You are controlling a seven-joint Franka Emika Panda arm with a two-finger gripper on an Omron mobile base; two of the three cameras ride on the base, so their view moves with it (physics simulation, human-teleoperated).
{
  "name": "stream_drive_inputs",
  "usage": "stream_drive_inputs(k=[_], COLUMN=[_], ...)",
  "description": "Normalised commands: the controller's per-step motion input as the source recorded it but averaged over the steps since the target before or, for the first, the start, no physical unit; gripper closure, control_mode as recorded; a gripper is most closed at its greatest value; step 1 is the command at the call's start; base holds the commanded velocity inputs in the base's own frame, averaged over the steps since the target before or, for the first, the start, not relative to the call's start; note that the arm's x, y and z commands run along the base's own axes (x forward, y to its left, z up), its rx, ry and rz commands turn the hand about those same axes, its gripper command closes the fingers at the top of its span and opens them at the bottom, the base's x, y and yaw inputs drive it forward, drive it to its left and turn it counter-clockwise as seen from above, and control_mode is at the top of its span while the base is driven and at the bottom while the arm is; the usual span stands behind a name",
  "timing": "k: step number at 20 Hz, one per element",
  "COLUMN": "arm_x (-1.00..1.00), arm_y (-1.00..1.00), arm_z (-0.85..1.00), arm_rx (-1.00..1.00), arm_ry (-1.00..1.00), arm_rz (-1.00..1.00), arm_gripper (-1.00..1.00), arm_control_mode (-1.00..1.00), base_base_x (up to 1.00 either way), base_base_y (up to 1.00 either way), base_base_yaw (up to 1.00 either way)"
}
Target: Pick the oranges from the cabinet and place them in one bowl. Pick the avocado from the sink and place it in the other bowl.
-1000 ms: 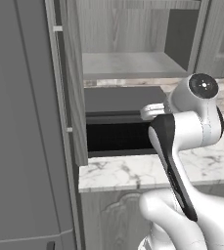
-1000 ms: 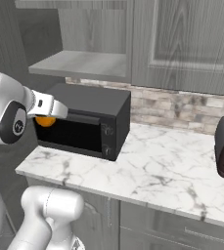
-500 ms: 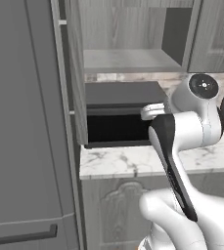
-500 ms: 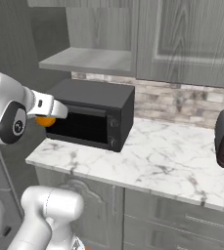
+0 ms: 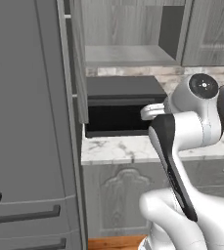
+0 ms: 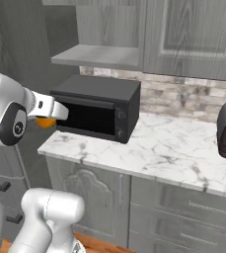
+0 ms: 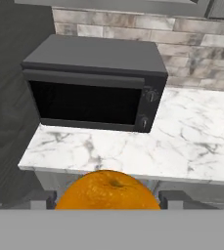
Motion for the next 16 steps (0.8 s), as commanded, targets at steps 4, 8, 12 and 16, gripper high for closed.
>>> stream_drive_inputs(k=[4, 8, 12, 16], arm_x=[0.00, 0.00, 0.00, 0.00], arm_y=[0.00, 0.00, 0.00, 0.00], arm_z=[0.00, 0.00, 0.00, 0.00], arm_rx=[0.00, 0.00, 0.00, 0.00], arm_ry=[0.00, 0.00, 0.00, 0.00], arm_rz=[0.00, 0.00, 0.00, 0.00], arm_gripper=[1.00, 1.00, 1.00, 1.00], arm_control_mode=[1.00, 1.00, 1.00, 1.00], base_base_x=[-0.46, -0.35, -0.33, -0.30], base_base_y=[0.00, 0.00, 0.00, 0.00], base_base_yaw=[0.09, 0.33, 0.44, 0.48])
